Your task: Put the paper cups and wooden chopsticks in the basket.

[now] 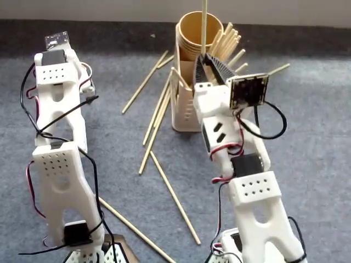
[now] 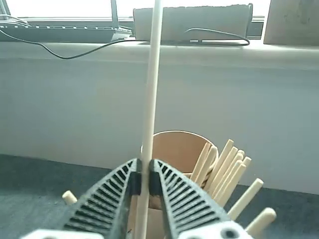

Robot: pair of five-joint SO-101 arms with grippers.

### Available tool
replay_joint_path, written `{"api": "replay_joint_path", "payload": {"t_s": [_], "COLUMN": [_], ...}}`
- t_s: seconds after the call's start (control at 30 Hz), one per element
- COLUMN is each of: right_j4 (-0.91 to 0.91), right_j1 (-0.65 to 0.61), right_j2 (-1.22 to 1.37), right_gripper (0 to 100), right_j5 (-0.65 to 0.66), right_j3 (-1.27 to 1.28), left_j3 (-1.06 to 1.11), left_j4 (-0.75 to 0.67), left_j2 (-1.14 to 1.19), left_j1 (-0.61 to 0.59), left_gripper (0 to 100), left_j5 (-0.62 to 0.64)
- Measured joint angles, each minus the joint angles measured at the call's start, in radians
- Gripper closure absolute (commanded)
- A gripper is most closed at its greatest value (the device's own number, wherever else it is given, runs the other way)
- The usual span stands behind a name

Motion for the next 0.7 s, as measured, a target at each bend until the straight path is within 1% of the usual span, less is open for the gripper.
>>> {"api": "replay_joint_path", "payload": {"t_s": [0.2,0.4,0.67,0.7], "right_j4": [0.000,-0.002,-0.002,-0.002], "right_j1": [0.000,0.000,0.000,0.000], "right_j2": [0.206,0.364,0.400,0.400], "right_gripper": [99.2,99.2,98.7,97.4], "right_j5": [0.003,0.005,0.005,0.005], "right_j3": [-0.175,-0.252,-0.256,-0.256], "left_j3": [0.000,0.000,0.000,0.000], "left_j4": [0.000,0.000,0.000,0.000], "left_j2": [0.000,0.000,0.000,0.000], "left_j1": [0.000,0.000,0.000,0.000], "left_gripper": [89,89,89,89], "left_j5": [0.000,0.000,0.000,0.000]}}
